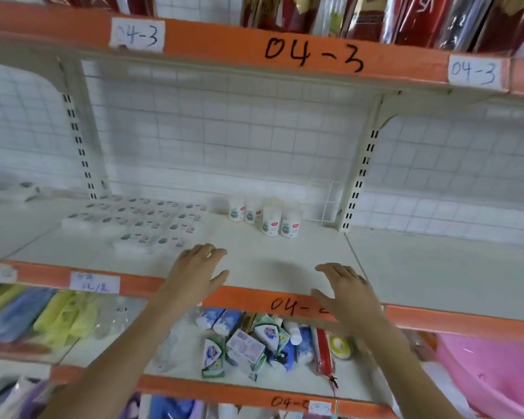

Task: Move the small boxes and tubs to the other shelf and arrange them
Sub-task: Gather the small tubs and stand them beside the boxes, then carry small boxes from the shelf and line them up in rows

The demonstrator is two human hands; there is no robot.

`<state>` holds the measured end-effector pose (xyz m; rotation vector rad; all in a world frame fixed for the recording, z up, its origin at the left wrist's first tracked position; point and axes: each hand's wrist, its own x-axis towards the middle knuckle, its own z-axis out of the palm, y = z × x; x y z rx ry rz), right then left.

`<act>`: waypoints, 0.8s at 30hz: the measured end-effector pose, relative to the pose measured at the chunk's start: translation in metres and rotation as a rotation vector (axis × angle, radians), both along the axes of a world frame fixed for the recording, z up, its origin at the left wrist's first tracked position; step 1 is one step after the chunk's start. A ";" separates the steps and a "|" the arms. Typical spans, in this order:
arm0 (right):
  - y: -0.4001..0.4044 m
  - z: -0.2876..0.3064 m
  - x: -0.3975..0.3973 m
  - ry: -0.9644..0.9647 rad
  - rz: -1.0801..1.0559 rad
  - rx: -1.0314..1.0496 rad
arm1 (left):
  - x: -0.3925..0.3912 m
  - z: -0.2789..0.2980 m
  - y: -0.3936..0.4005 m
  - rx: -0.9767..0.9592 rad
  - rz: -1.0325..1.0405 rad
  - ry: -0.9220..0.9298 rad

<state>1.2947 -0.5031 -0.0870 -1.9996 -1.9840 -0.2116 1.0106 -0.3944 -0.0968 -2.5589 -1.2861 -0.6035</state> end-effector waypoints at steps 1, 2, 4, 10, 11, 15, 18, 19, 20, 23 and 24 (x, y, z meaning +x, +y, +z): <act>-0.011 -0.003 -0.005 0.007 0.030 0.011 | -0.007 -0.003 -0.019 0.010 0.020 -0.015; -0.022 -0.006 -0.011 0.013 0.061 0.010 | -0.014 -0.006 -0.039 0.012 0.034 -0.029; -0.039 -0.012 -0.024 0.022 0.127 0.001 | -0.030 -0.015 -0.076 -0.011 0.071 -0.038; -0.063 -0.026 -0.084 -0.026 0.306 -0.099 | -0.107 -0.036 -0.161 -0.146 0.291 -0.010; -0.063 -0.027 -0.097 -0.031 0.341 -0.109 | -0.123 -0.038 -0.173 -0.153 0.350 -0.002; -0.062 -0.028 -0.159 0.032 0.492 -0.129 | -0.194 -0.044 -0.221 -0.220 0.551 -0.070; -0.059 -0.031 -0.216 0.031 0.630 -0.162 | -0.241 -0.041 -0.256 -0.228 0.703 -0.232; -0.056 -0.032 -0.236 0.036 0.669 -0.172 | -0.255 -0.040 -0.266 -0.222 0.756 -0.267; -0.053 -0.034 -0.257 0.047 0.713 -0.181 | -0.269 -0.038 -0.275 -0.216 0.808 -0.292; -0.042 -0.036 -0.323 0.042 0.828 -0.171 | -0.315 -0.036 -0.300 -0.215 0.922 -0.332; -0.040 -0.034 -0.345 0.027 0.857 -0.176 | -0.333 -0.036 -0.306 -0.212 0.945 -0.338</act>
